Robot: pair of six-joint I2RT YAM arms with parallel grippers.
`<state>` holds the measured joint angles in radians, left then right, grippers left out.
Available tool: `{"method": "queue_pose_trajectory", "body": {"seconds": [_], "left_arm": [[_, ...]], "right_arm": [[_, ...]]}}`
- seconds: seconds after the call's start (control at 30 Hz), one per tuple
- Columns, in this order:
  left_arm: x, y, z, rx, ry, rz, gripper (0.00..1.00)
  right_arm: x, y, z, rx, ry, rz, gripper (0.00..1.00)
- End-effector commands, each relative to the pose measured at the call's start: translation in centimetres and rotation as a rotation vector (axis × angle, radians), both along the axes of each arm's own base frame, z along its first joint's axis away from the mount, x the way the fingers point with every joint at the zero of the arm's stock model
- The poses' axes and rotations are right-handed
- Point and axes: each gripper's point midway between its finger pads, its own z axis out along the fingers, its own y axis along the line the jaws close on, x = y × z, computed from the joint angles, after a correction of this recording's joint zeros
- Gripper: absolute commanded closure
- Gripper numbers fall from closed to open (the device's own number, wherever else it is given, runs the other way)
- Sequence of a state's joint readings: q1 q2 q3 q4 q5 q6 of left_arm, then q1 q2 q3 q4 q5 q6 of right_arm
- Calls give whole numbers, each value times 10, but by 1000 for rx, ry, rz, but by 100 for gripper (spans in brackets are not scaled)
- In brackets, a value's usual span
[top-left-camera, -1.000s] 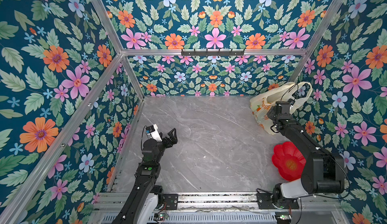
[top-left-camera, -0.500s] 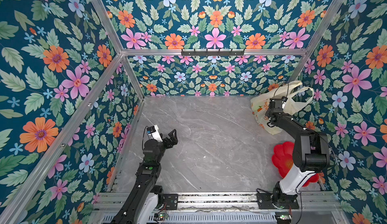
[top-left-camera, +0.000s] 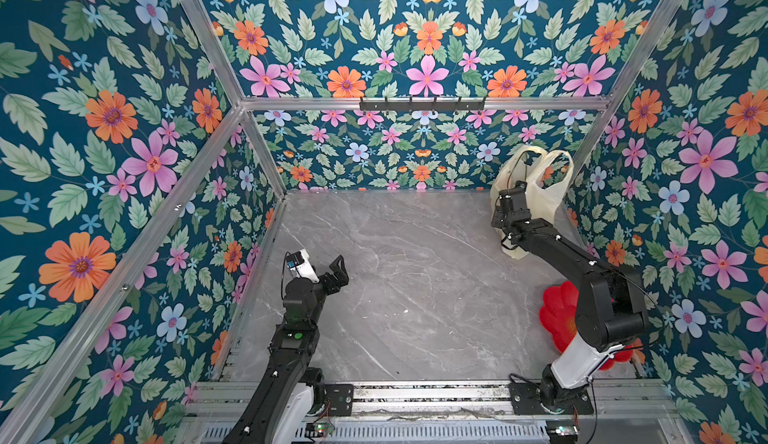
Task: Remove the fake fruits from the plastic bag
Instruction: 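Drag the bag to table center with right gripper while left gripper reaches over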
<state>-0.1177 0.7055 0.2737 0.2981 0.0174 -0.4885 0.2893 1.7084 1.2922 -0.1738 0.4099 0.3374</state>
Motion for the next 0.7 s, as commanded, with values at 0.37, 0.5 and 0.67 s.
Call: {"method": "queue_pose_trajectory", "body": {"seconds": [0.37, 0.5, 0.67], "left_arm": [[-6, 16, 6, 17, -3, 85, 0], [-7, 16, 10, 16, -4, 90, 0], [2, 9, 12, 14, 20, 55, 0]], "right_arm": [[-100, 239, -6, -89, 101, 557, 99], [-147, 267, -6, -143, 115, 665, 100], [-205, 258, 1, -198, 117, 739, 100]]}}
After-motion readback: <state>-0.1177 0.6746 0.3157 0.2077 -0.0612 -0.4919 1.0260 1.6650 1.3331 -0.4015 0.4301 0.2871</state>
